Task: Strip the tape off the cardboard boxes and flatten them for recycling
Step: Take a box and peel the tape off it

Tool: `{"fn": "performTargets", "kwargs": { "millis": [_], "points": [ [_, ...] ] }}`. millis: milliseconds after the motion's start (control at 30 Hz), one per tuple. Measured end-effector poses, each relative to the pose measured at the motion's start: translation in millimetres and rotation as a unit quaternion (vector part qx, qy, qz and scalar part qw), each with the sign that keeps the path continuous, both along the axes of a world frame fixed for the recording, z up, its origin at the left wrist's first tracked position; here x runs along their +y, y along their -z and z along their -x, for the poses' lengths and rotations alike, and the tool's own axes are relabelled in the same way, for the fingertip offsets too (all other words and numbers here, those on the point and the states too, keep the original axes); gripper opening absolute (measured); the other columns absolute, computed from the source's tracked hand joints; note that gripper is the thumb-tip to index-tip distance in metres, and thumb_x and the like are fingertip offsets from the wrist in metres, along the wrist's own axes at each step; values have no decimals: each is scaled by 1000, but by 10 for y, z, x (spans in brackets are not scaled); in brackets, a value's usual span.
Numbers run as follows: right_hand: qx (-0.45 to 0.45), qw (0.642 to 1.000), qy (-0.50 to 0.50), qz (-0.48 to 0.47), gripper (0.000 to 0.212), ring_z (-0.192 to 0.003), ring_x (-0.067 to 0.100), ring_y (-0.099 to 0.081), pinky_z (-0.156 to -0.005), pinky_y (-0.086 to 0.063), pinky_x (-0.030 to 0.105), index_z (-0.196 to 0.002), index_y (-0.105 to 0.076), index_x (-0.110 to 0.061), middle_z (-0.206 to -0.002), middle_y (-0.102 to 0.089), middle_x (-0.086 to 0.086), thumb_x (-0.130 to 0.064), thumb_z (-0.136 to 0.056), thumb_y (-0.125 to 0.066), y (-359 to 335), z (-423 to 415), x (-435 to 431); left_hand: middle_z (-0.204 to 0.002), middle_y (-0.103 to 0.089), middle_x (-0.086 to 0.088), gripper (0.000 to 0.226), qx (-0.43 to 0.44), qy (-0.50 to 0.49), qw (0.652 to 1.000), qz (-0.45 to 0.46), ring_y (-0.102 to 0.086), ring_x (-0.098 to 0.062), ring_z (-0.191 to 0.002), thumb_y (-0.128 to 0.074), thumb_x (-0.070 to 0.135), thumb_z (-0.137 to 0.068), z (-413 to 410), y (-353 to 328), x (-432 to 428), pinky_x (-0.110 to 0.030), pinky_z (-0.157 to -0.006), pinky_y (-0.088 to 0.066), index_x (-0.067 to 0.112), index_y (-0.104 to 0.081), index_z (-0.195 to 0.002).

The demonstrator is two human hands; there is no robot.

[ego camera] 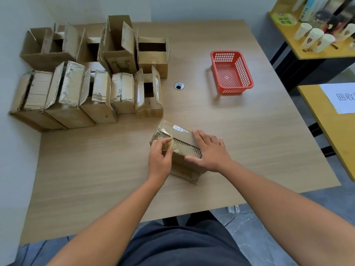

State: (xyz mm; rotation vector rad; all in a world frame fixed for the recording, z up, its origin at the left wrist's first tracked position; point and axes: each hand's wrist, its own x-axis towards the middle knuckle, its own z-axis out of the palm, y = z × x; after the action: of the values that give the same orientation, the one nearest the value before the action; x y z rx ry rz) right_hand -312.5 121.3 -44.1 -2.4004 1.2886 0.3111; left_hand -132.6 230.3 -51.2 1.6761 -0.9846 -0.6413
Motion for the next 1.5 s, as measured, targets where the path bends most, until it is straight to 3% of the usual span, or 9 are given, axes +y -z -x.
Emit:
{"fn": "performTargets", "kwargs": {
  "millis": [100,233,333,433,500,667,867,1067,1500],
  "points": [
    [9,1000,10,-4,109,-147,31,-21,-121,-18,58,-161,12,-37,-170,5,-12,-93,-78,-32,-3,-70,78,-128,-41,2,32,28,-55,998,-11,-53,2,-102,-66,11,-97,21,5,43,-20,-96,-48,30,-64,-123],
    [20,999,16,-34,118,-143,32,-21,-114,-28,53,-160,16,-34,-169,10,-13,-91,-75,-42,-13,-124,141,-139,-29,3,67,142,-113,982,-44,-56,1,-106,-68,35,-96,-46,14,85,-21,-96,-50,29,-33,-153],
    [16,998,9,-58,118,-144,34,-20,-113,-31,52,-161,17,-32,-169,11,-13,-82,-78,-51,-35,-121,136,-133,-37,0,71,136,-112,983,-56,-58,-11,-113,-85,32,-81,-14,79,174,-25,-95,-53,21,-41,-136],
    [4,999,7,-50,119,-141,35,-26,-115,-34,49,-161,15,-32,-169,6,-14,-87,-76,-45,-36,-105,198,-119,-49,2,60,127,-121,981,-79,-57,-4,-105,-91,33,-72,148,102,197,-28,-94,-53,28,-46,-111],
    [-2,999,10,-36,117,-140,36,-28,-113,-37,49,-161,13,-34,-169,3,-12,-90,-75,-42,-27,-86,266,-112,-49,8,47,118,-132,980,-90,-56,1,-101,-89,30,-74,222,89,164,-27,-95,-51,35,-51,-102],
    [0,1000,16,-13,108,-141,38,-29,-105,-43,50,-157,10,-46,-168,1,-7,-91,-74,-43,2,-54,384,-115,-53,0,10,123,-186,971,-87,-61,-15,-104,-80,18,-86,380,58,97,-30,-99,-50,13,-71,-90],
    [-11,999,35,-20,108,-141,40,-29,-106,-42,50,-157,9,-47,-169,1,-6,-87,-77,-50,20,-95,449,-105,-64,5,12,102,-215,967,-93,-61,-9,-99,-69,19,-95,311,60,137,-33,-95,-50,20,-64,-84],
    [-27,999,19,-30,105,-137,37,-31,-106,-45,49,-157,4,-48,-166,-6,-6,-83,-78,-56,-5,-94,469,-95,-71,-7,9,179,-128,967,-130,-72,-25,-92,-66,18,-98,-78,121,300,-49,-87,-60,12,-66,-92],
    [-34,998,-17,-57,100,-133,26,-30,-99,-47,47,-153,1,-59,-151,-21,-7,-80,-76,-60,-67,-37,391,-89,-70,0,17,86,35,980,-175,-68,-25,-93,-57,11,-102,-346,-60,520,-48,-93,-54,18,-54,-87]
  ]
}}
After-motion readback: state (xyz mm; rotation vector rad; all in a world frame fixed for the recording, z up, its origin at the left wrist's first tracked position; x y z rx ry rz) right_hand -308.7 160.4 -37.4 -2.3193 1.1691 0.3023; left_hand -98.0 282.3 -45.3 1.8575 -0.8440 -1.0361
